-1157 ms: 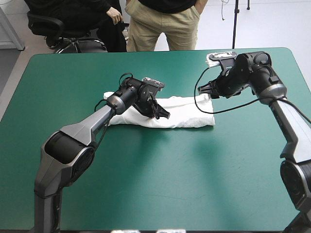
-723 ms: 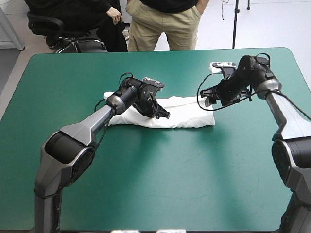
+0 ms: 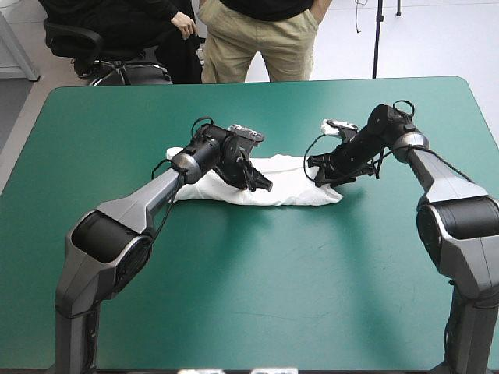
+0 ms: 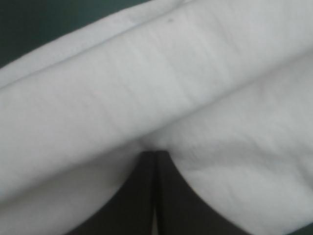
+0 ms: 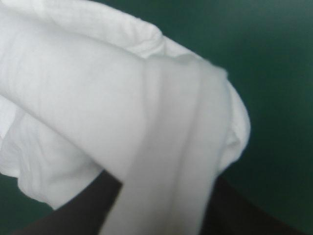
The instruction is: Fold the cloth
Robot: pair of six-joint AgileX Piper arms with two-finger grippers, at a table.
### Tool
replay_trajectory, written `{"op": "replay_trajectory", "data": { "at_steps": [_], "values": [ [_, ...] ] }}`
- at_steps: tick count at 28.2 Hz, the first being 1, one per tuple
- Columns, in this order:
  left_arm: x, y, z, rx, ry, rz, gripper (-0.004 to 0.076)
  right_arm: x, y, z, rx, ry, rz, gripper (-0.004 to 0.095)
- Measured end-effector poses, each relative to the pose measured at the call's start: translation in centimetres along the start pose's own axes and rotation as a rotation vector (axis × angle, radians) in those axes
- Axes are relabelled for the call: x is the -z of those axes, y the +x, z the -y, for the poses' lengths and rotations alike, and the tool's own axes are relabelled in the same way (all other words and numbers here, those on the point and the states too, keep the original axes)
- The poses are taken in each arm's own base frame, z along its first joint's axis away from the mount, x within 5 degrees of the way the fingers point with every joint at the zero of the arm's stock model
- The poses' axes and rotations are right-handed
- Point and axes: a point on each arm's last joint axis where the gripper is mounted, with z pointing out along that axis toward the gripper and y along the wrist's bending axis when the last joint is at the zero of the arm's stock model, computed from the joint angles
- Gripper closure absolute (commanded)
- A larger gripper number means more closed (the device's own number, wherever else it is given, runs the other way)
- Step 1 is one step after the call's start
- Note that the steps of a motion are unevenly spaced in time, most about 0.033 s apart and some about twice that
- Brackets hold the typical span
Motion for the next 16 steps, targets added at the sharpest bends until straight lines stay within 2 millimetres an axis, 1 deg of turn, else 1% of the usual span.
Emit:
{"op": "replay_trajectory", "data": {
  "at_steps": [1, 4, 6, 8, 9, 12, 16],
  "values": [
    [0.0, 0.0, 0.0, -0.001, 0.0, 0.0, 0.0741, -0.2, 0.0, 0.0, -0.001, -0.006, -0.001, 0.0924],
    [0.0, 0.0, 0.0, -0.001, 0.0, 0.0, 0.0741, -0.2, -0.1, 0.0, -0.005, -0.016, 0.001, 0.0925],
    [0.0, 0.0, 0.0, -0.002, 0.0, 0.0, 0.0741, 0.0, -0.1, -0.2, -0.001, -0.016, 0.008, 0.0925],
    [0.0, 0.0, 0.0, -0.002, 0.0, 0.0, 0.0741, 0.8, -0.2, -0.6, 0.013, -0.019, 0.022, 0.0925],
    [0.0, 0.0, 0.0, -0.002, 0.0, -0.001, 0.0741, 1.3, -0.3, -0.8, 0.022, -0.025, 0.032, 0.0925],
    [0.0, 0.0, 0.0, -0.003, 0.0, -0.001, 0.0741, 3.7, -0.6, -2.3, 0.062, -0.059, 0.092, 0.0925],
    [0.0, 0.0, 0.0, -0.003, 0.0, -0.001, 0.0741, 7.2, -1.0, -5.0, 0.125, -0.149, 0.177, 0.0925]
  ]
}}
